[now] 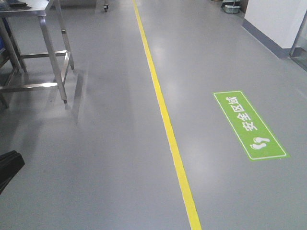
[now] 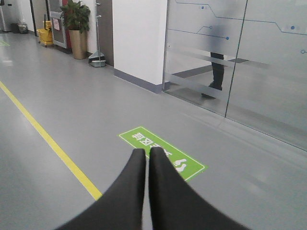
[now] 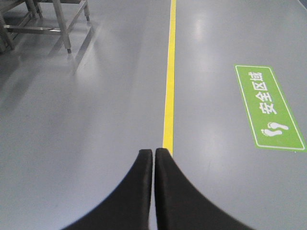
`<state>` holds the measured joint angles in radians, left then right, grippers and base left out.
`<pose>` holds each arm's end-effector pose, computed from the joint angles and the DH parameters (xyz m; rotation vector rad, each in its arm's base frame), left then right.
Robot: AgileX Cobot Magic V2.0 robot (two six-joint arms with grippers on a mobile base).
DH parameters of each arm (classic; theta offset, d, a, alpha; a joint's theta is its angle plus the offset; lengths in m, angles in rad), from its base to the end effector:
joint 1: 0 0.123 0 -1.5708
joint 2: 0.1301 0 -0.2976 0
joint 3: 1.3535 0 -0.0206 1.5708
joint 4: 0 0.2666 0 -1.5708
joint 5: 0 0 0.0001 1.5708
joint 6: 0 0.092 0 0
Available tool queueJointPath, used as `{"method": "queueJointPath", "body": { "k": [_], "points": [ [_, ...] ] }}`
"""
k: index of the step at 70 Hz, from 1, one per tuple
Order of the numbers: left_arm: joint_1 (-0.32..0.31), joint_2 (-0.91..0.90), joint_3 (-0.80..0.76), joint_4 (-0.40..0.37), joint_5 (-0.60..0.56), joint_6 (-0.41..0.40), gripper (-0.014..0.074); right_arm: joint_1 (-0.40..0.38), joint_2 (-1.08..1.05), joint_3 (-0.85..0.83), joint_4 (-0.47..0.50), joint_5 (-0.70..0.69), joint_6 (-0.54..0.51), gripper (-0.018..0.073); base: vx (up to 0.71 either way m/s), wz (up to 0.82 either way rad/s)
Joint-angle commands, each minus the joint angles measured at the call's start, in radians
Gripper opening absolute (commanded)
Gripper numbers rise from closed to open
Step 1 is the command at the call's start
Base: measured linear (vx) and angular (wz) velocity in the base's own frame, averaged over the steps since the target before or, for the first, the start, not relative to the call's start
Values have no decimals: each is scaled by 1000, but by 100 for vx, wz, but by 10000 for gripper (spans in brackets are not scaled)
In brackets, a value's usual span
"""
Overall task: Move and align brake pads A on conveyor
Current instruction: 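Drive along the corridor beside the yellow floor line, then continue driving toward the shelves of blue bins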
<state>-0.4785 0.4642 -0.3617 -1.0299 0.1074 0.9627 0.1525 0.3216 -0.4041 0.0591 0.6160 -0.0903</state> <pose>0.0952 -0.0590 0.2996 0.4114 1.6124 -0.4892 0.0731 0.0144 0.2785 -0.2175 2.0058 0.1046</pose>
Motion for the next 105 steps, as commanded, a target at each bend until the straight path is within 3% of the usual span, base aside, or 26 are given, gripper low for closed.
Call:
{"method": "queueJointPath", "body": {
  "k": [1, 105],
  "points": [
    [-4, 1, -24, -8, -30, 2, -6, -5, 8, -26, -3, -68, -7, -3, 56, -5],
    [-4, 1, -24, -8, -30, 2, -6, -5, 8, -26, -3, -52, -7, -3, 55, -3]
  ]
}}
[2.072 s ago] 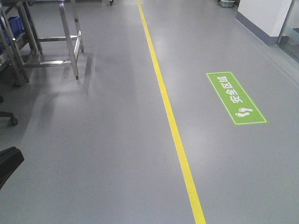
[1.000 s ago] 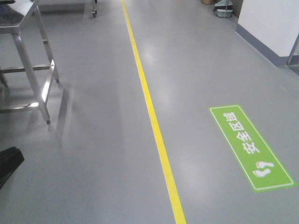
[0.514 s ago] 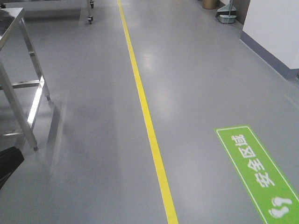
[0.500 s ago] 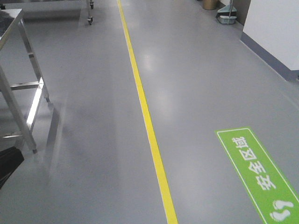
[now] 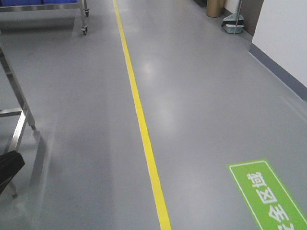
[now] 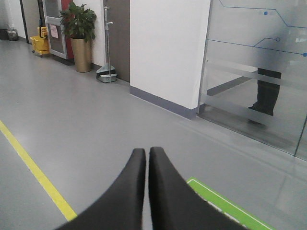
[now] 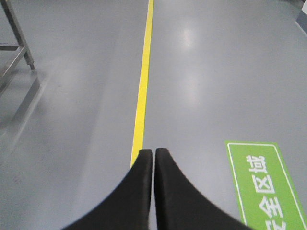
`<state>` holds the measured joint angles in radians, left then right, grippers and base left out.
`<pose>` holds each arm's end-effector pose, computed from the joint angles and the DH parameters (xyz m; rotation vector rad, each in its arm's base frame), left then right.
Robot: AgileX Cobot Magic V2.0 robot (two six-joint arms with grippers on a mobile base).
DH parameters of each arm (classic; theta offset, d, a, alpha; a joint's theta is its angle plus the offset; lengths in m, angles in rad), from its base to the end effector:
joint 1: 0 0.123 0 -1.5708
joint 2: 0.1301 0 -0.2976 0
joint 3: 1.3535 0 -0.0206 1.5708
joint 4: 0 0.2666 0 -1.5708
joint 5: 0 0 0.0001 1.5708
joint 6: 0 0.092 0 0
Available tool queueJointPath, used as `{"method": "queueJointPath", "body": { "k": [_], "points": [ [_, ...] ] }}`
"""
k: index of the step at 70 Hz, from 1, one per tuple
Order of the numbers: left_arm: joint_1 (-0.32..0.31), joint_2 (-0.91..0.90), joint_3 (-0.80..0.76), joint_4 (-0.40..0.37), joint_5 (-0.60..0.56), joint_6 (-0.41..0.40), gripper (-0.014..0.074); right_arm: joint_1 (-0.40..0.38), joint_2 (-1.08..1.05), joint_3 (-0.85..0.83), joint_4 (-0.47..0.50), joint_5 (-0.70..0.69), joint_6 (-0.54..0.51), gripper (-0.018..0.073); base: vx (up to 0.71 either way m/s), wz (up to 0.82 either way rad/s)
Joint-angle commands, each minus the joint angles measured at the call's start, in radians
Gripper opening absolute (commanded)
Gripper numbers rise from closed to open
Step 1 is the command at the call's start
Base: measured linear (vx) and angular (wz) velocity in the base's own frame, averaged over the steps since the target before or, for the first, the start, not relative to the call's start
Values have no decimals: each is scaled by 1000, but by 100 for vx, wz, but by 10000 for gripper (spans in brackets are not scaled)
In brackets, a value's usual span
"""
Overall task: Move and align brake pads A on conveyor
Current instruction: 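Continue driving toward the shelves of blue bins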
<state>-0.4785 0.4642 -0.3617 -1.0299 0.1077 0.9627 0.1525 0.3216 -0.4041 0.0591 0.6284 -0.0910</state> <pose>0.0952 -0.0590 0.2996 0.4116 1.6125 -0.4894 0.0726 0.0144 0.2775 -0.2201 2.0180 0.1042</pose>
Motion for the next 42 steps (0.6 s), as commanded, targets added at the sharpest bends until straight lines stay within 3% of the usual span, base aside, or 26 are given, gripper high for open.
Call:
{"method": "queueJointPath", "body": {
  "k": [1, 42],
  "points": [
    [-4, 1, -24, -8, -31, 2, -6, -5, 8, -26, -3, -65, -7, -3, 54, -4],
    [-4, 1, -24, -8, -31, 2, -6, -5, 8, -26, -3, -65, -7, -3, 53, 1]
  ]
}}
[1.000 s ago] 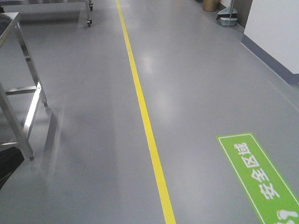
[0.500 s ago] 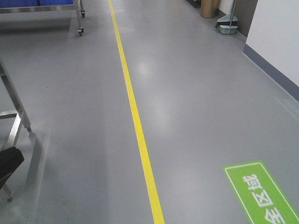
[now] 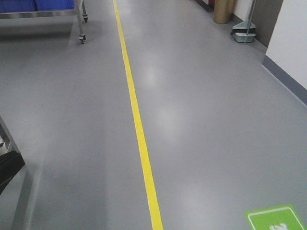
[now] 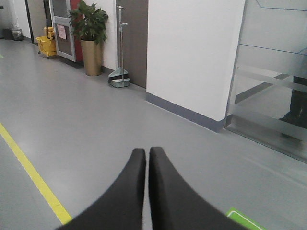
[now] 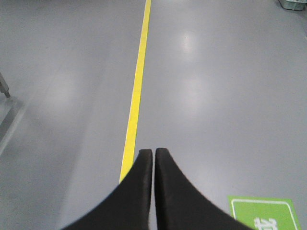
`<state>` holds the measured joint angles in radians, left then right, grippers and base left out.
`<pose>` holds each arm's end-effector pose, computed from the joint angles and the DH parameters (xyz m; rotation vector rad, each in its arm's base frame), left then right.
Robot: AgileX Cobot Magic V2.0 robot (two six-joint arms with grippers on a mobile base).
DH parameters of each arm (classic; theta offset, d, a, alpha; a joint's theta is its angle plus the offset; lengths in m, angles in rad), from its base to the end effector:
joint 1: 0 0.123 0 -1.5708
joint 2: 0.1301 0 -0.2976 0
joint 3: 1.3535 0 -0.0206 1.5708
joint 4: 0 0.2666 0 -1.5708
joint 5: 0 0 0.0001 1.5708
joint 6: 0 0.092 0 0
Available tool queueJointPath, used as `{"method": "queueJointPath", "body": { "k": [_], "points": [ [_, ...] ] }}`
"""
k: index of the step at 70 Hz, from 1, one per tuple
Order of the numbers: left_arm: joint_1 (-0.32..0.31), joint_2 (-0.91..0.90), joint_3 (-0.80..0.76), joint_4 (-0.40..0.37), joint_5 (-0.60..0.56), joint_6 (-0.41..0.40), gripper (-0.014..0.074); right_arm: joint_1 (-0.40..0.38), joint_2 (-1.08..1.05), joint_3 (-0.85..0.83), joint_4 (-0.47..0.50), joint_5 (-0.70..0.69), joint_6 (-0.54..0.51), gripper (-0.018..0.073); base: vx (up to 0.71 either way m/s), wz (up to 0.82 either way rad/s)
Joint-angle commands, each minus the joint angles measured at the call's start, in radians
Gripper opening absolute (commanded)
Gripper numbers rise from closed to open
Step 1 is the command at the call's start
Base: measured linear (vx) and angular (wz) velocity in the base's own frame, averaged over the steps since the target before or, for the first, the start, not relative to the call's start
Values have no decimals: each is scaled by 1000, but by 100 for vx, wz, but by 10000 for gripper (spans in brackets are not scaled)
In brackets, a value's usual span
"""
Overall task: Move and align brake pads A on conveyor
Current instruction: 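Continue driving toward the shelves of blue bins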
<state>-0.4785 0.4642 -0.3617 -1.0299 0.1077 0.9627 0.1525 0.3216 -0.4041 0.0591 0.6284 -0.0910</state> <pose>0.0952 -0.0590 0.2996 0.4116 1.6125 -0.4894 0.0726 0.0144 0.2775 -0.2201 2.0180 0.1042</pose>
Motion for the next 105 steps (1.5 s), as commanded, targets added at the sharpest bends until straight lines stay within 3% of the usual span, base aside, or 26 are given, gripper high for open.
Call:
{"method": "queueJointPath", "body": {
  "k": [1, 105],
  "points": [
    [-4, 1, -24, -8, -31, 2, -6, -5, 8, -26, -3, -65, -7, -3, 52, 7],
    [-4, 1, -24, -8, -30, 2, -6, -5, 8, -26, -3, -65, -7, -3, 48, 11]
  ]
}}
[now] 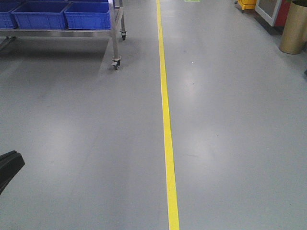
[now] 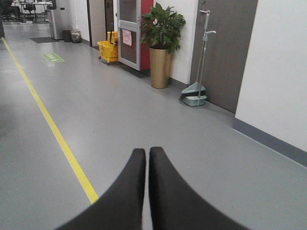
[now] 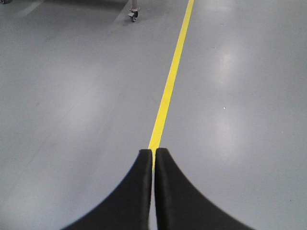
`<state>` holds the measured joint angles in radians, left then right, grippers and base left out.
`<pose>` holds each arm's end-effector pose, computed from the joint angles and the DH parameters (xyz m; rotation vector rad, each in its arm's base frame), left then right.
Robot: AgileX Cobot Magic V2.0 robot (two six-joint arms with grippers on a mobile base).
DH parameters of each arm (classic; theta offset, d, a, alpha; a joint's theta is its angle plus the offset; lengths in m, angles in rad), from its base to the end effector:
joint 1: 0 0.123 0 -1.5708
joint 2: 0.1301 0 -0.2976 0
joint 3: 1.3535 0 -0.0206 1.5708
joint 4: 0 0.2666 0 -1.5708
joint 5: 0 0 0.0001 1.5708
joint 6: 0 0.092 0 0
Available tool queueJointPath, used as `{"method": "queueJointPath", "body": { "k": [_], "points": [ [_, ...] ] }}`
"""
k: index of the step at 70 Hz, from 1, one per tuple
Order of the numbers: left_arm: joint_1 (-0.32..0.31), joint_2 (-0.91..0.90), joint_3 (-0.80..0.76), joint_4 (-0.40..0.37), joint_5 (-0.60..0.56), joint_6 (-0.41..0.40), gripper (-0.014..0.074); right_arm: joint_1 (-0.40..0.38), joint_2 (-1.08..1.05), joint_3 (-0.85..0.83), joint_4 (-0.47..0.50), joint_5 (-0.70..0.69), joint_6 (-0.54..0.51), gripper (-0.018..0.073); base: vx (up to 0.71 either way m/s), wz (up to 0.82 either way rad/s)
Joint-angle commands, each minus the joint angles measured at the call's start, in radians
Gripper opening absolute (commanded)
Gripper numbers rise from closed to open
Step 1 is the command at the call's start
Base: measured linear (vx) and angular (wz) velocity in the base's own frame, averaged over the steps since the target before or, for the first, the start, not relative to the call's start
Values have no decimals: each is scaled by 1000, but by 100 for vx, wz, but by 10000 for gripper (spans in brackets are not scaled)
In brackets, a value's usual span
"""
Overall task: Move and align brake pads A on conveyor
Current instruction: 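Continue driving toward the shelves of blue bins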
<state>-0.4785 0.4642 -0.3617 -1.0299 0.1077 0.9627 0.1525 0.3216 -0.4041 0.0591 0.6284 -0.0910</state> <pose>0.0952 -0.0590 0.2996 0.4116 1.6125 -0.4894 0.0726 0.0144 0.2775 -0.2201 2.0180 0.1042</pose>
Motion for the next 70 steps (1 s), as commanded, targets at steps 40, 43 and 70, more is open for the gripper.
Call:
{"method": "queueJointPath", "body": {
  "k": [40, 43, 70],
  "points": [
    [-4, 1, -24, -8, -30, 2, -6, -5, 8, -26, -3, -65, -7, -3, 38, 8],
    [-4, 1, -24, -8, -30, 2, -6, -5, 8, -26, -3, -65, -7, -3, 31, 7],
    [-4, 1, -24, -8, -30, 2, -6, -5, 8, -26, -3, -65, -7, -3, 24, 3]
  ]
}}
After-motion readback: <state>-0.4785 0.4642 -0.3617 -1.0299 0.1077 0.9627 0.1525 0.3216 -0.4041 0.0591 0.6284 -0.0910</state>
